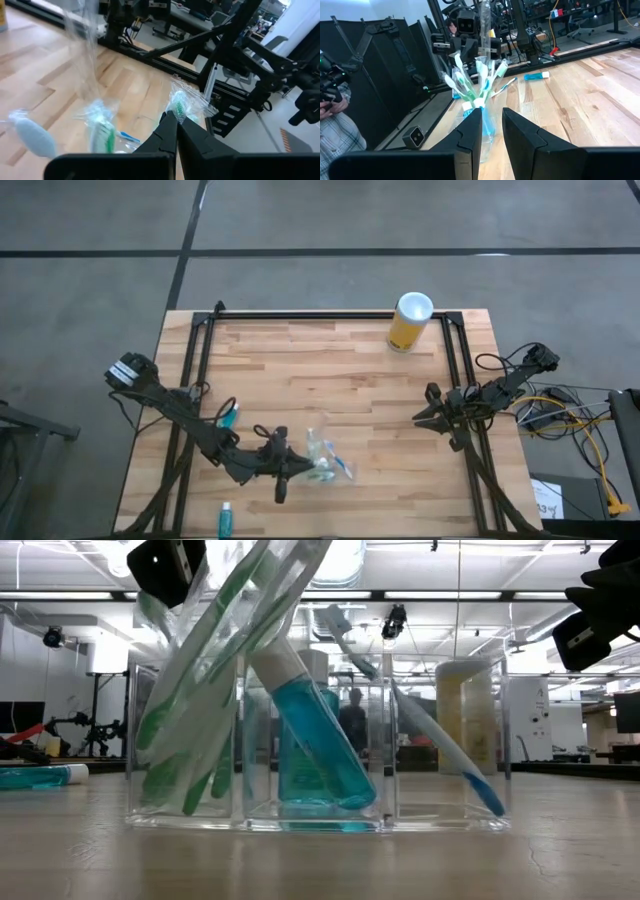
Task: Pick & Place toothbrushing station
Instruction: Put the green toothbrush into the transparent organizer
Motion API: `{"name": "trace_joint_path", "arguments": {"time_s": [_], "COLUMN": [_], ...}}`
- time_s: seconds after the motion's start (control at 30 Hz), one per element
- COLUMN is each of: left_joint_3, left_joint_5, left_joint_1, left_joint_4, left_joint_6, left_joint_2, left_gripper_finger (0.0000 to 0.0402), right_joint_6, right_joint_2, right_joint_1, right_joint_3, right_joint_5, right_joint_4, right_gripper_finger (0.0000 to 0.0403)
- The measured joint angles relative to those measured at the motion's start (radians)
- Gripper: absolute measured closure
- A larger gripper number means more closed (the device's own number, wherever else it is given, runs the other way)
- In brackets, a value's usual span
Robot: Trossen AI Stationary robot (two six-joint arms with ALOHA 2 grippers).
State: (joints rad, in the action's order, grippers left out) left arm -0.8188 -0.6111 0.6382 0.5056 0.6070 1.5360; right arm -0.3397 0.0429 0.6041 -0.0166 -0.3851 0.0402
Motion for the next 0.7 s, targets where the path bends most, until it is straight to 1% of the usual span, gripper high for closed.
{"name": "trace_joint_path", "arguments": {"time_s": [0.2,0.37,0.47,0.7], "left_joint_3": [-0.004,-0.007,-0.007,-0.008], "left_joint_5": [0.019,0.022,0.022,0.027], "left_joint_1": [0.001,0.001,0.001,0.001], "left_joint_4": [-0.065,-0.077,-0.077,-0.076], "left_joint_6": [0.073,0.077,0.077,0.083], "left_joint_2": [-0.001,-0.001,0.0,-0.001], "left_gripper_finger": [0.0394,0.0388,0.0371,0.0314], "right_joint_6": [0.0,0.0,0.0,0.0], "right_joint_2": [0.0,0.0,0.0,0.0], "right_joint_1": [0.0,0.0,0.0,0.0], "right_joint_3": [0.0,0.0,0.0,0.0], "right_joint_5": [0.0,0.0,0.0,0.0], "right_joint_4": [0.0,0.0,0.0,0.0], "right_gripper_finger": [0.0327,0.0327,0.0327,0.0327]}}
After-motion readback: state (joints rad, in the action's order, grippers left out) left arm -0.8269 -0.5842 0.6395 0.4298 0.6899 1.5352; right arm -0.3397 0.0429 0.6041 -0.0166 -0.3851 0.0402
